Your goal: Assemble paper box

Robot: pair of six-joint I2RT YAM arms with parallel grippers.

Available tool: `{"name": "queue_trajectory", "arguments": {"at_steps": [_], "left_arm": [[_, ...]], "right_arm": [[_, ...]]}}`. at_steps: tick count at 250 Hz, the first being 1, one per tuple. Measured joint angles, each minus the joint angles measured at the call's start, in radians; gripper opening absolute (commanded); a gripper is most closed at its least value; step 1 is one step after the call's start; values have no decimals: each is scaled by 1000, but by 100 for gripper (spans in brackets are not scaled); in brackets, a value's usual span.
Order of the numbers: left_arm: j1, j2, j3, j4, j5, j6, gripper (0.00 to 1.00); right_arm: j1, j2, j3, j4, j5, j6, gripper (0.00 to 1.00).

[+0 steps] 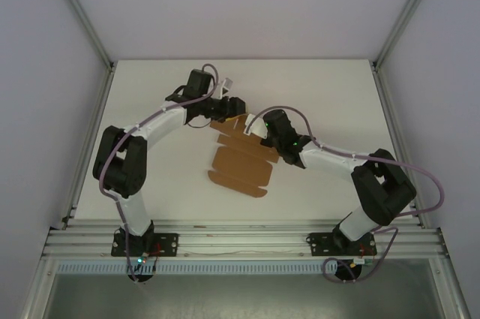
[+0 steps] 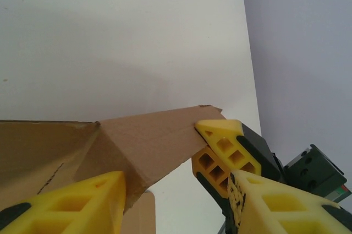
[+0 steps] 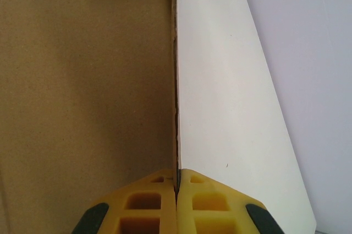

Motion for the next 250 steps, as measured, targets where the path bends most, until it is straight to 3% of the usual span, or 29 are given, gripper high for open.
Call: {"name": "queue_trajectory", "arguments": {"at_steps": [65,143,198,204,215,250], "left_arm": [[-5,2,-43,156,15,-135,42],[-6,5,-77,284,13,-257,16],[-6,5,-77,275,13,-262,14],[-6,5,-77,269,11,-260,16],[-6,5,-77,259,10,-249,31],[-6,0,-77,213,-12,-196,64]], "right_arm": [[0,-39,-19,55,-32,18,0],[0,-58,-34,77,-36,8,0],[0,-58,-36,72,-30,2,0],[0,-58,-36,69,-29,2,0],[0,-58,-36,63,-29,2,0],[2,-58,-36,40,-18,3,0]]}}
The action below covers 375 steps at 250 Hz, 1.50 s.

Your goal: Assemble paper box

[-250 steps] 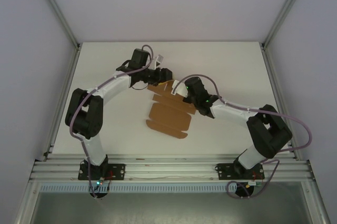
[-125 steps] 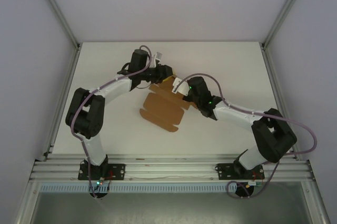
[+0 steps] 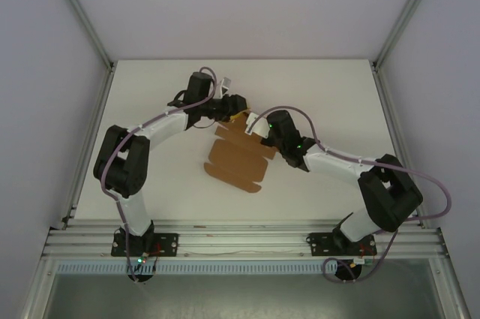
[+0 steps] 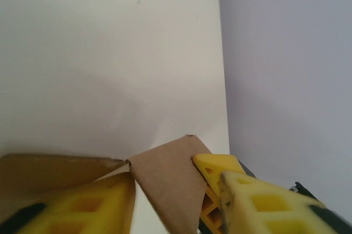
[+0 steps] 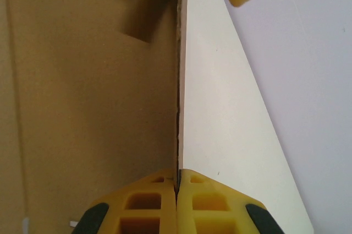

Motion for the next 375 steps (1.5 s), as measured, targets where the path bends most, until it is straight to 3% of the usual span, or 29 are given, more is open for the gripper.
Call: {"name": "queue_trajectory", "arguments": {"at_steps": [42,92,138,249,325,375], "left_arm": [[-2,-122,-34,-137,-178,134,100],[68,-358,-175,-209,-404,241,100],[184,-342,-316,-213,-515,298,100],[172,-261,-389,-39,-386,353,95],[156,-225,-406,106,-195,353,93],[127,-196,-409,174,-106,351,78]], "right_arm": [[-14,-7,0,-34,8,20,0],[-80,-108,-4,-79,-51,73,0],[-101,-179,-14,-87,-112,118,0],[-101,-181,-13,-134,-217,198,0],[-103,-181,-13,-136,-251,230,0],[-105,-181,-13,-135,-291,249,0]]}}
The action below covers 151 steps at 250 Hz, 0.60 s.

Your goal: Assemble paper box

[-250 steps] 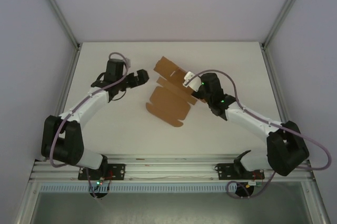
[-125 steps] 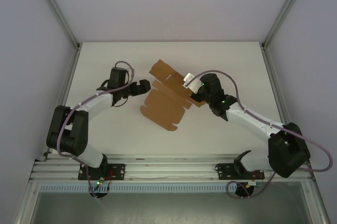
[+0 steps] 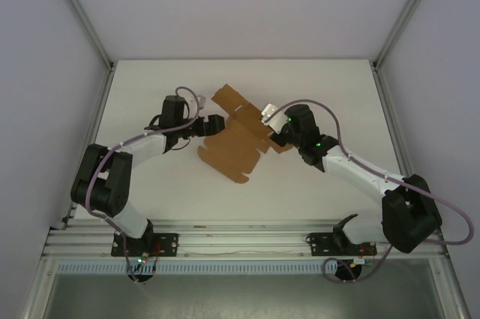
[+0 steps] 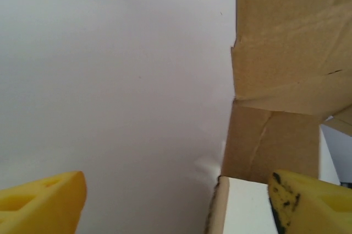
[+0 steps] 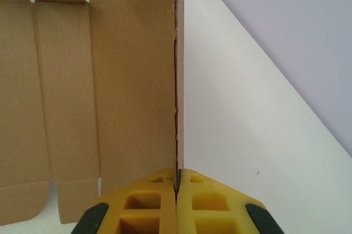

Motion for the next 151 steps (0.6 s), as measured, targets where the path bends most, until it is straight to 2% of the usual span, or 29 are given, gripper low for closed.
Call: {"name": "queue_trajectory", "arguments": {"at_steps": [30,67,82,116,138,151], "left_arm": [[-9,48,1,33,51,-8,70],[-9,84,1,92,99,-47,42],[-9,87,1,116,110,-58,37],[-9,94,1,161,122,-91,13],[-9,107,2,175,124,-110,4],[-9,116,2,182,125,-119,3]], "right_arm": [[0,0,0,-1,-22,6,0],[0,0,0,-6,-41,7,0],[0,0,2,-10,-45,11,0],[0,3,9,-20,-57,16,0],[-2,4,10,-29,-59,18,0],[-3,5,10,-35,-59,17,0]]}}
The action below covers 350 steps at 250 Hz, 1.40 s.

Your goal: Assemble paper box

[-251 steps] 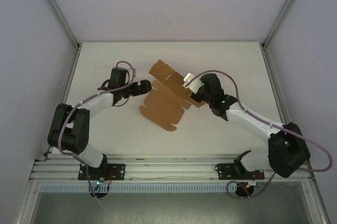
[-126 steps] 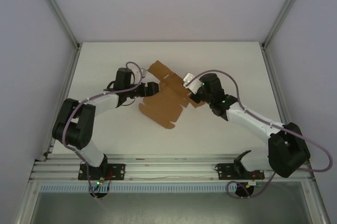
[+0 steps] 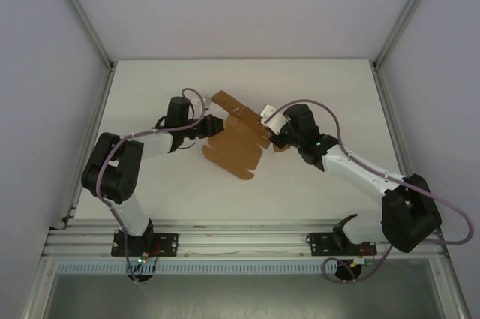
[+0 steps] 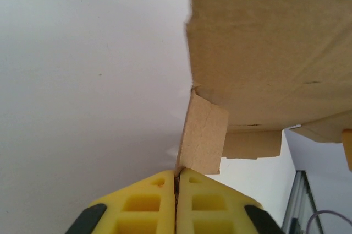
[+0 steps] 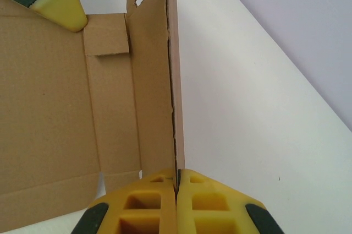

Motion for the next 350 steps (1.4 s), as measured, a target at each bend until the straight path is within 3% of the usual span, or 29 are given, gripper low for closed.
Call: {"name": "queue_trajectory", "arguments": {"at_steps": [75,167,184,215,224,259,271,286,317,350], "left_arm": [[0,24,0,5,4,-19,0],[-2,8,-1,-28,19,3,0],[-3,4,-2,-28,26,7,0],[-6,3,-7,-32,37,7,0],[-6,3,-6,-42,36,8,16],[-6,2,2,-134,-26,41,37],[-5,-4,3,-167,-55,60,54],[-4,-22,5,-215,-97,70,65],[4,-88,7,-296,-183,96,99],[32,-156,23,-361,-269,114,100]], "right_arm": [[0,8,3,-16,19,-8,0],[-18,26,21,-53,64,-50,9],[-24,33,22,-60,64,-51,0],[-23,56,25,-46,89,-72,0],[-16,66,25,-31,118,-86,0],[22,114,23,30,233,-172,0],[25,122,23,31,251,-199,0],[29,129,23,35,278,-235,0],[65,158,23,105,378,-357,0],[117,204,8,222,457,-480,0]]}}
